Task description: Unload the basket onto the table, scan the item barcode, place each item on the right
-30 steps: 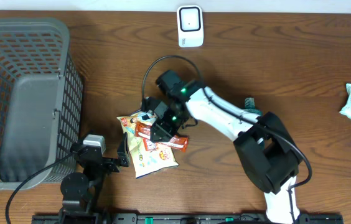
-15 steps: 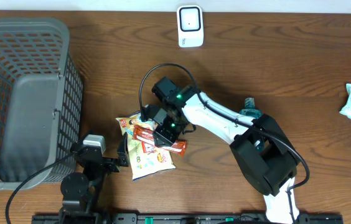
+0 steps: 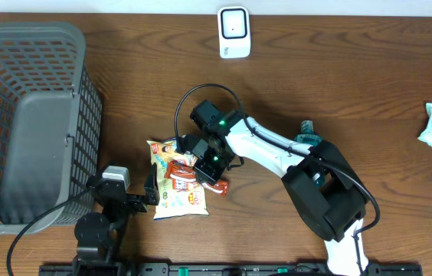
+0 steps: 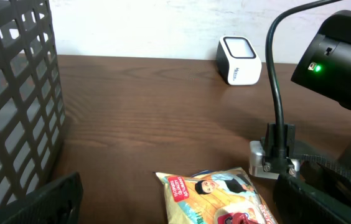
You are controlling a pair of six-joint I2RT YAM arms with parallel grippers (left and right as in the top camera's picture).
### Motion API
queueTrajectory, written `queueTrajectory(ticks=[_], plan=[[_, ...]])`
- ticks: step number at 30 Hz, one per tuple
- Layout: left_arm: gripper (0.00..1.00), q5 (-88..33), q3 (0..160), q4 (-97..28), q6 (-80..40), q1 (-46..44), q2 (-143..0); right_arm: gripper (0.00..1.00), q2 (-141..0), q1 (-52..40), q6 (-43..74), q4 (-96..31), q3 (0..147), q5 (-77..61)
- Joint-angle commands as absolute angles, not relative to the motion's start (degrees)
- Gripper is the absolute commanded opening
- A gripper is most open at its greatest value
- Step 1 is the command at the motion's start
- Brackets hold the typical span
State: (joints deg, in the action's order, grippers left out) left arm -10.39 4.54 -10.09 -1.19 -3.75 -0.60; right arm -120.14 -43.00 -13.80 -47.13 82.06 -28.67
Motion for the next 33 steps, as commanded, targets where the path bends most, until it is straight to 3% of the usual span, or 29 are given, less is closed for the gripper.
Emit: queueTrajectory(ticks=[1, 5, 6, 7, 8, 10, 14, 15, 16, 18, 20, 26, 33], plan=[[0.98, -11.1, 3.6, -11.4, -0.5, -3.6, -0.3, 0.01, -118.2, -42.0, -9.1, -48.3, 86.1, -29.0], [0.98, -11.1, 3.6, -11.4, -0.5, -3.6, -0.3, 0.01, -116.9, -40.6, -5.8, -50.4, 89.9, -29.0], [0.98, -11.1, 3.6, -11.4, -0.5, -3.6, -0.3, 0.04, -116.6, -40.5, -5.8, -50.3, 90.1, -29.0], [0.98, -11.1, 3.6, -11.4, -0.5, -3.6, -0.3, 0.16, -116.5, -40.6, -5.8, -50.2, 90.1, -29.0], [0.98, -11.1, 3.6, -11.4, -0.5, -3.6, -0.3, 0.17, -116.5, -40.8, -5.8, -50.2, 90.1, -29.0], [0.98, -11.1, 3.6, -11.4, -0.5, -3.6, -0.3, 0.01, -116.7, -41.3, -5.7, -49.8, 89.3, -29.0], [0.98, -11.1, 3.6, -11.4, -0.5, -3.6, -0.3, 0.01, -117.6, -42.2, -1.5, -48.0, 86.2, -28.1], [0.98, -11.1, 3.6, -11.4, -0.5, -3.6, -0.3, 0.05, -117.8, -42.3, -1.0, -47.1, 85.2, -27.5], [0.98, -11.1, 3.6, -11.4, -0.5, -3.6, -0.3, 0.17, -117.8, -42.5, -0.9, -46.5, 84.6, -27.2], [0.98, -11.1, 3.6, -11.4, -0.5, -3.6, -0.3, 0.32, -117.9, -42.6, -0.9, -45.2, 83.7, -27.2], [0.98, -11.1, 3.6, -11.4, -0.5, -3.6, -0.3, 0.38, -117.9, -42.6, -0.9, -44.1, 83.7, -26.8], [0.98, -11.1, 3.6, -11.4, -0.5, -3.6, -0.3, 0.5, -117.9, -42.6, -0.9, -42.4, 83.7, -22.8], [0.98, -11.1, 3.6, -11.4, -0.5, -3.6, -0.3, 0.52, -117.8, -41.9, -0.9, -42.9, 85.4, -22.0]])
